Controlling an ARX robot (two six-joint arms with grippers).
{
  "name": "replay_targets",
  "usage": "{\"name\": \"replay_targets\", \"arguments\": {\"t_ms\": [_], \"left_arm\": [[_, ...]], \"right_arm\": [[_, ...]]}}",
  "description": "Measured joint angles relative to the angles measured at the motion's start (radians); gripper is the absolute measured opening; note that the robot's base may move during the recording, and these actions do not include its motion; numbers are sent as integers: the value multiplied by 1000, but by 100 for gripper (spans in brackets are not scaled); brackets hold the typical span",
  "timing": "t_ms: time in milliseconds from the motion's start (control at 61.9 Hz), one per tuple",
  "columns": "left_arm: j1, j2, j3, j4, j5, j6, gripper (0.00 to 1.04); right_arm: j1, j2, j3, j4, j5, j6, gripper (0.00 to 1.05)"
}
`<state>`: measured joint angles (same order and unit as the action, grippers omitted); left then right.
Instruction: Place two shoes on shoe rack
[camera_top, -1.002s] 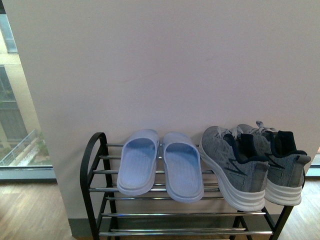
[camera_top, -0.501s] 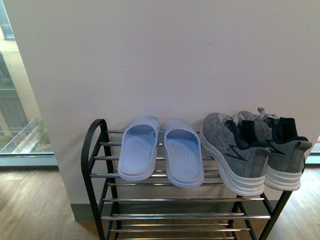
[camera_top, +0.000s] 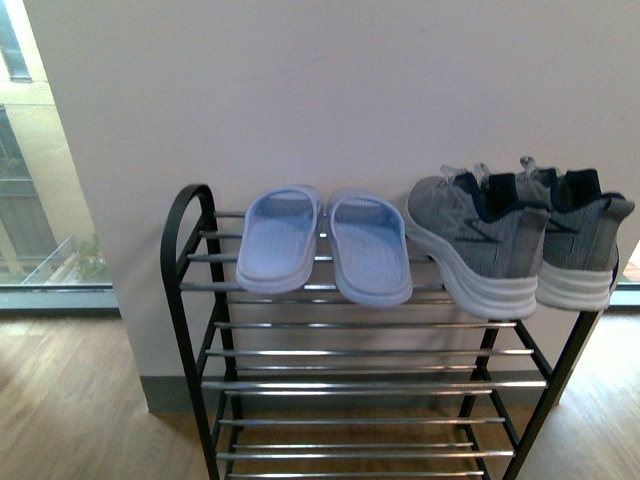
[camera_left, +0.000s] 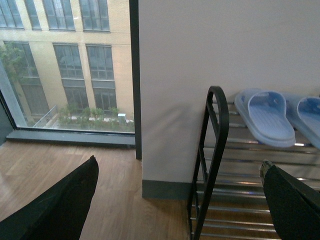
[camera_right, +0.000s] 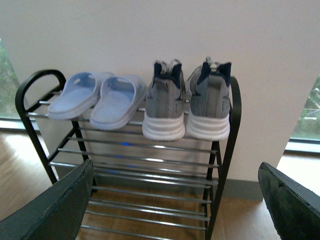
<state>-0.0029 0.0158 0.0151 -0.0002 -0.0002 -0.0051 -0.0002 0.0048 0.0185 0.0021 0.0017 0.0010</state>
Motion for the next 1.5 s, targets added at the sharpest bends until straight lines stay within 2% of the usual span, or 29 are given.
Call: {"name": "replay_targets", "arguments": {"t_ms": [1503], "left_arm": [[0, 0, 0, 0, 0, 0, 95]], "right_arm": [[0, 0, 0, -1, 0, 0, 95]]}}
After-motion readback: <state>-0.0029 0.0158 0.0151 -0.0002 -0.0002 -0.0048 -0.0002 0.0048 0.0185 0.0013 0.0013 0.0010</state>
